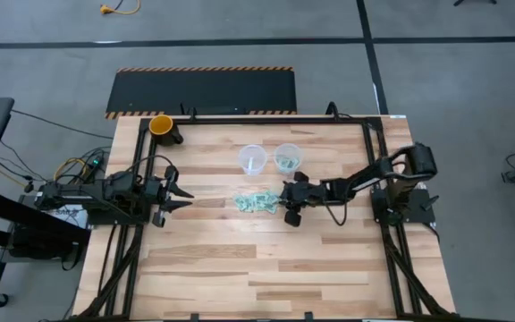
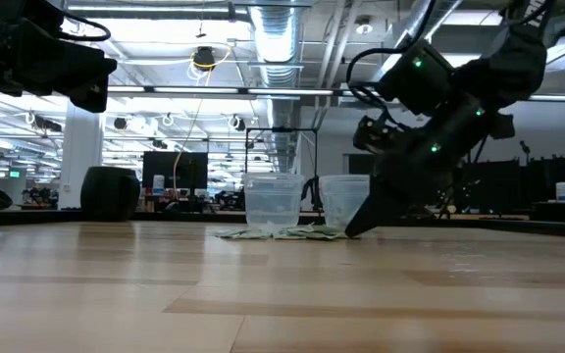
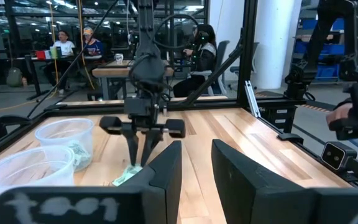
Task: Pick and place items into bin
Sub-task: Put the green stevia packet into the right transparent bin, then put the green stevia packet into the left transparent bin
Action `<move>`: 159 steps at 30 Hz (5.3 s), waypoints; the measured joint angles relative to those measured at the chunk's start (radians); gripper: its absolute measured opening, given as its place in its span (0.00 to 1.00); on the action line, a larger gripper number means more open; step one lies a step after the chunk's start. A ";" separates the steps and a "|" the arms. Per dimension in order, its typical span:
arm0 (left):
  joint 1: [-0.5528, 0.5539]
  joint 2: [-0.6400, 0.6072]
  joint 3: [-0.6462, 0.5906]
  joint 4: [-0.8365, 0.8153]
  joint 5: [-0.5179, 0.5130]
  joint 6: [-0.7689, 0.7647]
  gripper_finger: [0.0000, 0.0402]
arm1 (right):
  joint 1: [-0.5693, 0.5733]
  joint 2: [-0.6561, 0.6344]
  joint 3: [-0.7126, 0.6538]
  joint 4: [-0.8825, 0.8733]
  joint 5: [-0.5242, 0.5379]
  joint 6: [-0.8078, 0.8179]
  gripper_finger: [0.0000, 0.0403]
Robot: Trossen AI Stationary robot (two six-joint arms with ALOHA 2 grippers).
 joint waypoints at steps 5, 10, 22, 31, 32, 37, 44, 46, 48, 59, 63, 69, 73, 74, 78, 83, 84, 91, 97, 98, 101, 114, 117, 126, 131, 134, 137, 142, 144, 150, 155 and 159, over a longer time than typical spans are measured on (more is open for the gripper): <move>0.000 0.000 0.000 0.000 0.000 0.000 0.19 | -0.013 0.049 0.004 0.022 0.006 0.013 0.20; 0.000 0.000 0.000 0.000 0.000 0.000 0.19 | -0.017 0.049 0.002 0.037 0.002 0.022 0.17; 0.000 0.000 0.000 0.000 0.000 0.000 0.19 | -0.019 0.015 -0.006 0.044 -0.006 0.019 0.03; 0.000 0.000 0.000 0.000 0.000 0.000 0.19 | -0.015 0.015 -0.006 0.049 -0.006 0.035 0.02; 0.000 0.000 0.000 0.000 0.000 0.000 0.19 | -0.012 0.015 -0.006 0.049 -0.006 0.035 0.01; 0.000 0.000 0.000 0.000 0.000 0.000 0.19 | 0.003 -0.024 -0.007 -0.003 -0.016 0.044 0.02; 0.000 0.000 0.000 0.000 0.000 0.000 0.19 | 0.016 -0.160 -0.008 -0.197 -0.013 0.069 0.00; 0.000 0.000 0.000 0.000 0.000 0.000 0.19 | 0.016 -0.203 -0.008 -0.239 -0.009 0.070 0.01; 0.000 0.000 0.000 0.000 0.000 0.000 0.19 | 0.015 -0.248 -0.008 -0.273 0.002 0.070 0.01; 0.000 0.000 0.000 0.000 0.000 0.000 0.19 | -0.023 -0.482 -0.006 -0.306 0.209 -0.016 0.00; 0.000 0.000 0.000 0.000 0.000 0.000 0.19 | -0.078 -0.524 -0.006 -0.304 0.241 -0.041 0.00; 0.000 0.000 0.000 0.000 0.000 0.000 0.19 | -0.180 -0.524 -0.006 -0.321 0.192 -0.035 0.01; 0.000 0.000 0.000 0.000 0.000 0.000 0.19 | -0.219 -0.505 -0.005 -0.327 0.144 -0.023 0.01; 0.000 0.000 0.000 0.000 0.000 0.000 0.19 | -0.224 -0.506 -0.004 -0.317 0.143 -0.016 0.01; 0.000 0.000 0.000 0.000 0.000 0.000 0.19 | -0.230 -0.490 -0.005 -0.323 0.147 -0.011 0.04; 0.000 0.000 0.000 0.000 0.000 0.000 0.19 | -0.229 -0.492 -0.004 -0.315 0.151 -0.010 0.12; 0.000 0.000 0.000 0.000 0.000 0.000 0.19 | -0.229 -0.492 -0.004 -0.314 0.151 -0.010 0.14; 0.000 0.000 0.000 0.000 0.000 0.000 0.19 | -0.229 -0.492 -0.004 -0.313 0.153 -0.010 0.19; 0.000 0.000 0.000 0.000 0.000 0.000 0.19 | -0.200 -0.492 -0.004 -0.268 0.153 -0.016 0.19; 0.000 0.000 0.000 0.000 0.000 0.000 0.19 | -0.190 -0.492 -0.004 -0.253 0.153 -0.020 0.19; 0.000 0.000 0.000 0.000 0.000 0.000 0.19 | -0.150 -0.492 -0.004 -0.212 0.152 -0.053 0.19; 0.000 0.000 0.000 0.000 0.000 0.000 0.19 | -0.044 -0.492 -0.004 -0.247 0.149 -0.021 0.19; 0.000 0.000 0.000 0.000 0.000 0.000 0.19 | -0.013 -0.492 -0.004 -0.245 0.149 -0.022 0.19; 0.000 0.000 0.000 0.000 0.000 0.000 0.19 | 0.122 -0.492 -0.107 0.069 0.150 -0.180 0.19; 0.000 0.000 0.000 0.000 0.000 0.000 0.19 | 0.148 -0.492 -0.182 0.136 0.150 -0.150 0.19; 0.000 0.000 0.000 0.000 0.000 0.000 0.19 | 0.164 -0.492 -0.241 0.195 0.147 -0.127 0.19; 0.000 0.000 0.000 0.000 0.000 0.000 0.19 | 0.184 -0.492 -0.316 0.305 0.141 -0.116 0.19; 0.000 0.000 0.000 0.000 0.000 0.000 0.19 | 0.190 -0.493 -0.463 0.575 0.144 -0.134 0.19; 0.000 0.000 0.000 0.000 0.000 -0.005 0.19 | 0.190 -0.493 -0.511 0.670 0.145 -0.148 0.19; 0.000 0.000 0.000 0.018 0.000 -0.043 0.19 | 0.190 -0.493 -0.580 0.771 0.150 -0.168 0.19; 0.000 0.000 0.000 -0.001 -0.001 -0.030 0.19 | 0.183 -0.493 -0.583 0.771 0.153 -0.176 0.19; 0.000 0.000 0.000 0.000 0.000 -0.047 0.19 | 0.146 -0.493 -0.583 0.744 0.154 -0.178 0.19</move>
